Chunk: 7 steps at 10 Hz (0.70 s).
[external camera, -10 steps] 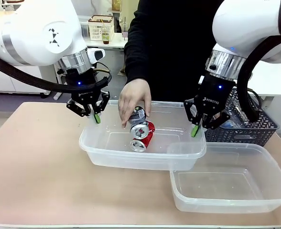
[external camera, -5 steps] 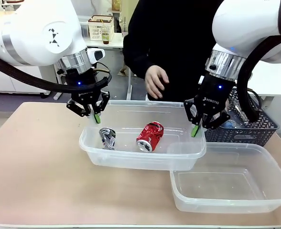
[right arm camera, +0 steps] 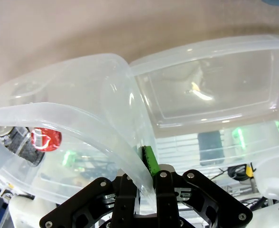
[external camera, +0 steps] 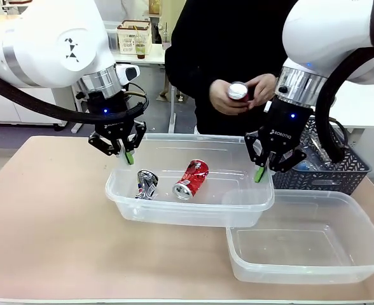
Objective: Sort the waste into each basket.
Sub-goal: Offer the picked Organizing box to the human.
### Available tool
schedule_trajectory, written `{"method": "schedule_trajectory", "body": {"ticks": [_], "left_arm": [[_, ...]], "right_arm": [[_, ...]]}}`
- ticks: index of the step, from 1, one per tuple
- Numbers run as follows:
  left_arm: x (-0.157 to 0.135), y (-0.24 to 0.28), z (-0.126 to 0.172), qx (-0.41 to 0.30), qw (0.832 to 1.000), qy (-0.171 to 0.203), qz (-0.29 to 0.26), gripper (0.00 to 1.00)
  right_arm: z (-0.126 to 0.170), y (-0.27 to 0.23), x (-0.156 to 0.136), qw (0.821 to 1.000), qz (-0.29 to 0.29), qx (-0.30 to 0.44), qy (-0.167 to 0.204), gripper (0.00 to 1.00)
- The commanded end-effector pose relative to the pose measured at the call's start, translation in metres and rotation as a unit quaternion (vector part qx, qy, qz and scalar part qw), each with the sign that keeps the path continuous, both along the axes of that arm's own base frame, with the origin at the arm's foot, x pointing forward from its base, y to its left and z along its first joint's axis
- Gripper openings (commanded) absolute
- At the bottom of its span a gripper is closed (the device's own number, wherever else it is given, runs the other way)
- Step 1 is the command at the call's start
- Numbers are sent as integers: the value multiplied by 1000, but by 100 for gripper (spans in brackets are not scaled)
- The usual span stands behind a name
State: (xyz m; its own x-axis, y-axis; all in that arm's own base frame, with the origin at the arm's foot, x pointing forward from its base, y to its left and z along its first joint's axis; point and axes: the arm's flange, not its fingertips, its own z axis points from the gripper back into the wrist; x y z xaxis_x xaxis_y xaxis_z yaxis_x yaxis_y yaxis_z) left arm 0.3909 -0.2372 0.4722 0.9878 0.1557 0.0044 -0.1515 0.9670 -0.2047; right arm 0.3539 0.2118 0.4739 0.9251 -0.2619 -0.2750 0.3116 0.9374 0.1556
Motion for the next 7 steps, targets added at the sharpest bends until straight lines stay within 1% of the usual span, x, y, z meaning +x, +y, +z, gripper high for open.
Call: {"method": "schedule_trajectory", "body": {"ticks": [1,7], "left_arm": [[5,2,3,-10,999,2,38,4],[5,2,3,-10,999,2,38,4]], "right_arm": [[5,-4,1,1000,-24,18,4,4],[5,-4,1,1000,-24,18,4,4]]}}
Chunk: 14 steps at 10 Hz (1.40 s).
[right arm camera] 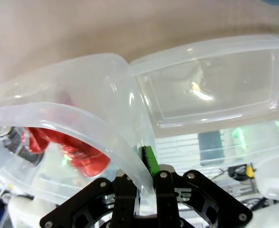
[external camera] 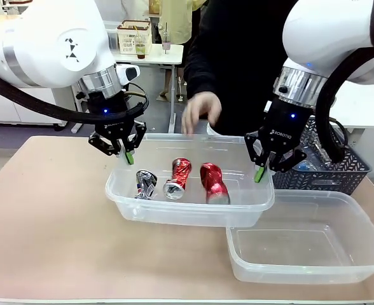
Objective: Sort the waste into each basket.
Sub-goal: Offer the picked Organizing box to the human.
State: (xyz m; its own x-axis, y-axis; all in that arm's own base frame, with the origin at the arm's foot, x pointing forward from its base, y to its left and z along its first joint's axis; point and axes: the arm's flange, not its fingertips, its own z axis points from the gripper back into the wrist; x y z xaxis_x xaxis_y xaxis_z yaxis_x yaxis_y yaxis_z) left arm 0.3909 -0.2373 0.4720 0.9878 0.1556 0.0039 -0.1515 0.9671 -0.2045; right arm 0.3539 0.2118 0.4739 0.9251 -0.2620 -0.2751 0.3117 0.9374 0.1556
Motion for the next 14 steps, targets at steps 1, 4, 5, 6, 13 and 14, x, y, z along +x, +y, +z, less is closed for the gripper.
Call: {"method": "schedule_trajectory", "body": {"ticks": [1,4,5,6,13,14], "left_arm": [[5,3,3,-10,999,1,39,4],[5,3,3,-10,999,1,39,4],[5,3,3,-10,999,1,39,4],[5,3,3,-10,999,1,39,4],[164,3,37,-44,997,-19,63,4],[180,6,25,-39,996,-10,80,4]], "right_arm": [[5,-4,1,1000,-24,18,4,4],[5,-4,1,1000,-24,18,4,4],[5,-4,1,1000,-24,18,4,4],[5,-4,1,1000,-24,18,4,4],[37,10,186,997,-4,16,71,4],[26,12,201,996,-3,21,85,4]]}}
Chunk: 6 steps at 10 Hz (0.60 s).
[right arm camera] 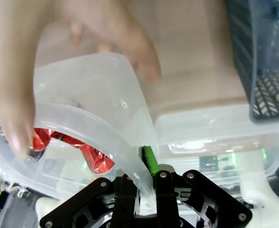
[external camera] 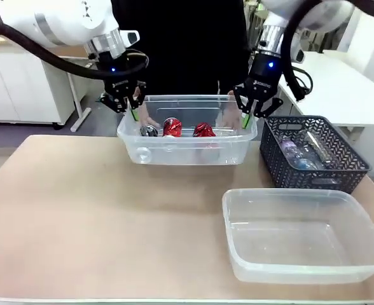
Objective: Sort the waste into each basket.
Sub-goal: Offer the picked Organizing box to the human, then release the Organizing box you were holding.
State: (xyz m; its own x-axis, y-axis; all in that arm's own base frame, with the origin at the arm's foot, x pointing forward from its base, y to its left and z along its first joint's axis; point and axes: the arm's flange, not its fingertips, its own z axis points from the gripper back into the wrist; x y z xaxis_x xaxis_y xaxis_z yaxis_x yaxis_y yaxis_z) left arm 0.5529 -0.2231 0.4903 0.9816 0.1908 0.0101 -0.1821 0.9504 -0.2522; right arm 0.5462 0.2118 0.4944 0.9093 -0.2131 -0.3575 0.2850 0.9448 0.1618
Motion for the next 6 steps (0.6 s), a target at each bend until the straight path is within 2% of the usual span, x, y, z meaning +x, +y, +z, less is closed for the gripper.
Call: {"method": "schedule_trajectory", "body": {"ticks": [1,2,3,6], "left_arm": [[28,-4,-3,-19,997,8,72,4],[0,0,0,0,1000,0,0,4],[0,0,0,0,1000,0,0,4],[0,0,0,0,1000,0,0,4]], "right_arm": [[-9,14,15,998,-14,5,58,4],[-27,16,11,998,-31,-16,53,4],[-14,4,15,1000,4,1,17,4],[-14,4,15,1000,4,1,17,4]]}}
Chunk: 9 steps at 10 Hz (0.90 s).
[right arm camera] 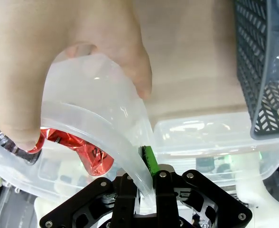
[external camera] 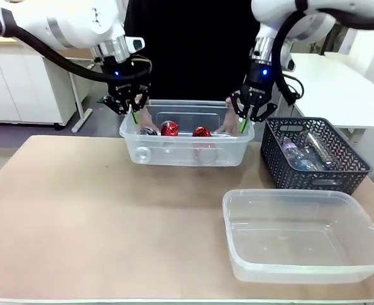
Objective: Sort the waste into each basket.
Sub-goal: Release the Organizing box you were holding.
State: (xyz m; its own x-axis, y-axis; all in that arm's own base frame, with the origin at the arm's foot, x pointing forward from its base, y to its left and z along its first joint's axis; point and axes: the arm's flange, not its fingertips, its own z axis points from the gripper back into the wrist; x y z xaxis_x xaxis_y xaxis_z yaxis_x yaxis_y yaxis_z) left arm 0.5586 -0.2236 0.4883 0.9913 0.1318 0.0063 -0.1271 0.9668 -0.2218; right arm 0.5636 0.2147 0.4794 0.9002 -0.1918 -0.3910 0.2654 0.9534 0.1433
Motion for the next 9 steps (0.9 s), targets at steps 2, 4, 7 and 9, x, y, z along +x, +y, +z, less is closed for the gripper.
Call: {"method": "schedule_trajectory", "body": {"ticks": [2,4,7,9], "left_arm": [[-6,1,2,-15,999,-4,30,4],[-6,1,2,-15,999,-4,30,4],[-5,-3,11,6,999,-30,-13,62],[-35,12,35,4,998,-66,-8,100]], "right_arm": [[1,1,-3,1000,-10,5,-3,4],[1,1,-3,1000,-10,5,-3,4],[12,-7,-21,997,-4,13,-71,55],[45,-39,-72,983,-13,35,-177,100]]}}
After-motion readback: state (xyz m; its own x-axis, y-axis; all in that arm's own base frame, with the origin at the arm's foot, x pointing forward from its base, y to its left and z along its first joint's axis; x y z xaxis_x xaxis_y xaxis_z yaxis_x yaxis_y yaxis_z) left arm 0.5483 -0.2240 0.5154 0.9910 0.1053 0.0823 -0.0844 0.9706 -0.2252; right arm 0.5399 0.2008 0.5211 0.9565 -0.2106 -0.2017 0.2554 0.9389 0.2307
